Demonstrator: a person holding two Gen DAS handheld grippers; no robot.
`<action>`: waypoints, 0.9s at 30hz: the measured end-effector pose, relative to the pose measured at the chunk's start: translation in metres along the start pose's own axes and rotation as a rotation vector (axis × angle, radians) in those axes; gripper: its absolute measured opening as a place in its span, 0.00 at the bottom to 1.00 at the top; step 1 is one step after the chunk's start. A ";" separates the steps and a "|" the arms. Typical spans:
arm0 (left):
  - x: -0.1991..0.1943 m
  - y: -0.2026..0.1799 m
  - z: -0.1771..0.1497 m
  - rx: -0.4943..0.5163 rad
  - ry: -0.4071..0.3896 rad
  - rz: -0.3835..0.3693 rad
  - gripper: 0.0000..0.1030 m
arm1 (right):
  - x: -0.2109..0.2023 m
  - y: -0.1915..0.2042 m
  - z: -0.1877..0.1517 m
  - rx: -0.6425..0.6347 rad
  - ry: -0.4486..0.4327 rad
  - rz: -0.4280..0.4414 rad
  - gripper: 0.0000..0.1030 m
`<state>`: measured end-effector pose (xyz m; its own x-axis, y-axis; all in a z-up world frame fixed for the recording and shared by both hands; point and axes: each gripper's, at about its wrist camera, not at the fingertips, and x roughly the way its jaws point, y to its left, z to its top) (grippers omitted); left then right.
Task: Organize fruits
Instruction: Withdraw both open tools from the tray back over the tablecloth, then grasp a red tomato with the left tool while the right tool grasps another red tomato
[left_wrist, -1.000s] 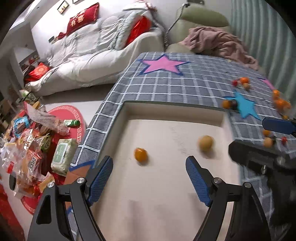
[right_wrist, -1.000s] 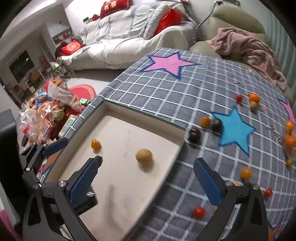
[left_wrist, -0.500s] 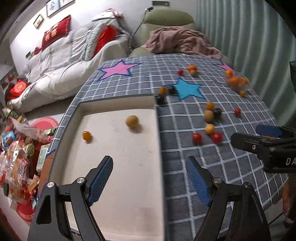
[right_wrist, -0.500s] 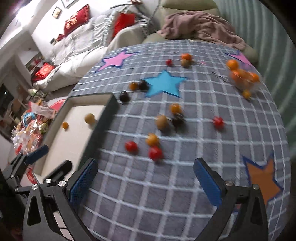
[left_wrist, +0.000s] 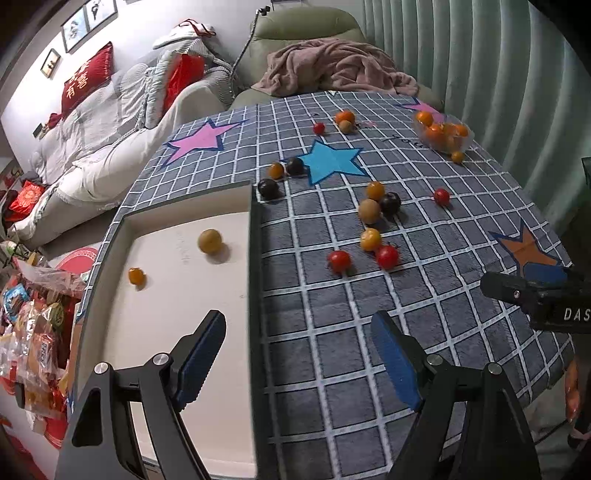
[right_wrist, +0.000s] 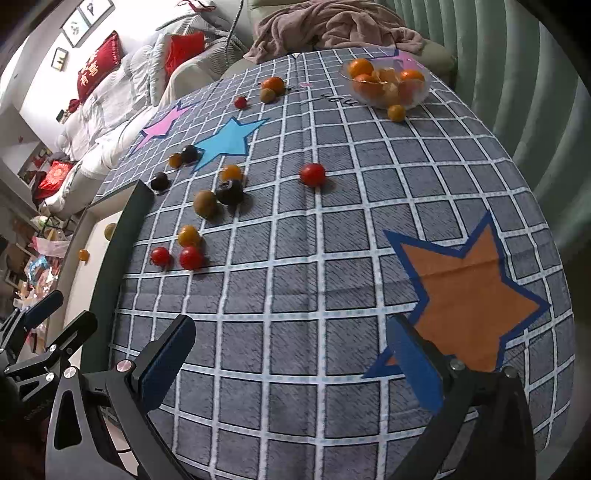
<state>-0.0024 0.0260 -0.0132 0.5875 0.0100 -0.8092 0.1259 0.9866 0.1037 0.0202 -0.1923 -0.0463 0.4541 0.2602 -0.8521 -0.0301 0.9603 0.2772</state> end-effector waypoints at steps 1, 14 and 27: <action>0.003 -0.004 0.002 0.004 0.001 -0.002 0.80 | 0.001 -0.002 0.000 0.000 0.004 0.001 1.00; 0.056 -0.029 0.027 0.036 0.036 0.025 0.80 | 0.020 -0.019 0.030 -0.029 0.025 -0.018 1.00; 0.089 -0.028 0.034 0.026 0.057 0.065 0.80 | 0.054 -0.012 0.064 -0.116 0.007 -0.078 1.00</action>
<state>0.0735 -0.0067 -0.0681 0.5483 0.0841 -0.8320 0.1098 0.9791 0.1713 0.1022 -0.1962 -0.0675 0.4526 0.1846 -0.8724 -0.0977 0.9827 0.1572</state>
